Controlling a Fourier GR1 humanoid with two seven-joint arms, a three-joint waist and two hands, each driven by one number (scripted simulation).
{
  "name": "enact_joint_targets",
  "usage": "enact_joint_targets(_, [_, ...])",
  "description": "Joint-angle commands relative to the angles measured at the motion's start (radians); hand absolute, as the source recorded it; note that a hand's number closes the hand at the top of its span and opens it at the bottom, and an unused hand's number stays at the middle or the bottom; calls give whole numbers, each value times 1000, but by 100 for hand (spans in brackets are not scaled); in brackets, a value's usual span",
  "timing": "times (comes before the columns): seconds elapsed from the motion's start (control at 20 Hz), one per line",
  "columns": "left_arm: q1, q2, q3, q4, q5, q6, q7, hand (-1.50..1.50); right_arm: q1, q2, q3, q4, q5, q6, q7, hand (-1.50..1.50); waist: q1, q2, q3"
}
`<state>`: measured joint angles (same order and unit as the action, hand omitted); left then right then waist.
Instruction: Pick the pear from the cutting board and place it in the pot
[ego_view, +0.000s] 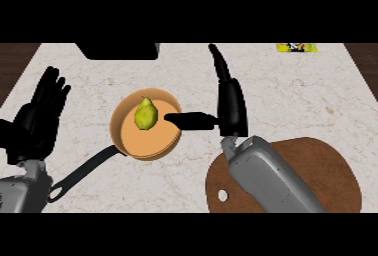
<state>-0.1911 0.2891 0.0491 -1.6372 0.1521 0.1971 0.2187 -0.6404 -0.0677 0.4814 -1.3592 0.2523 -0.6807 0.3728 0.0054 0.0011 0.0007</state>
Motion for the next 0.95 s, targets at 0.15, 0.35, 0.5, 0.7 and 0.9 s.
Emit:
enact_joint_targets(0.15, [5, -61, -28, 41, -52, 19, -44, 0, 175, -116, -147, -145, -161, 168, -167, -150, -11, 0, 0])
enact_joint_targets(0.35, [-16, -14, 39, 6, 10, -40, 14, 0, 290, -178, -157, -310, -164, 266, -107, -150, -10, -3, -1])
enact_joint_targets(0.5, [18, -51, 7, -51, -37, -12, 35, 0, 319, -162, -224, -272, -171, 309, -193, -150, -5, -2, -1])
enact_joint_targets(0.7, [-1, -30, 35, -5, -31, -40, 25, 0, 419, -269, -298, -387, -249, 428, -213, -150, -11, -3, 0])
enact_joint_targets(0.9, [-39, -50, 79, 130, -18, -89, -87, 0, 364, -202, -319, -339, -192, 449, -160, -150, -7, -1, -1])
